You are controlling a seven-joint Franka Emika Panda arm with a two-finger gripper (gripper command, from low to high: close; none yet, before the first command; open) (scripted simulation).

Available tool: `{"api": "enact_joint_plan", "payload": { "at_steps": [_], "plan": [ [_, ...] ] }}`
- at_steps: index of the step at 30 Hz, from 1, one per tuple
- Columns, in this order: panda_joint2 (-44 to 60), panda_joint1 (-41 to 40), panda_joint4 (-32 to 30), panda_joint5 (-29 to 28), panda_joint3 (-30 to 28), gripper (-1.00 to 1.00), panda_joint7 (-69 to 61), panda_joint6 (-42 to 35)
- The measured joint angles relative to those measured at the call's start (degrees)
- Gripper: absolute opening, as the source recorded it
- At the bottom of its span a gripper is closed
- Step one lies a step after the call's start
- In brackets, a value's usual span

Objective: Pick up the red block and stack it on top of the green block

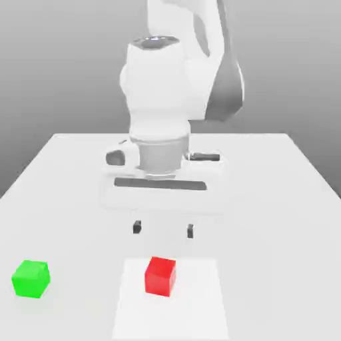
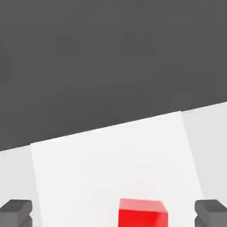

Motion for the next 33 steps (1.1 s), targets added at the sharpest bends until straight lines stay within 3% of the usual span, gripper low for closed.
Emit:
{"api": "enact_joint_plan", "payload": {
  "at_steps": [7, 8, 15, 22, 33],
  "plan": [
    [14.20, -0.61, -0.01, -0.46, 0.59, 0.00, 0.93, 11.60],
    [15.91, -0.84, 0.20, -0.22, 0.88, -1.00, 0.79, 13.05],
    [16.15, -0.94, 0.23, -0.38, 0.97, -1.00, 0.93, 13.28],
    [4.12, -1.52, -1.16, -1.74, 0.24, -1.00, 1.13, 2.63],
    [6.27, -18.89, 9.32, -0.56, -6.77, -1.00, -23.08, -5.90]
  ]
}}
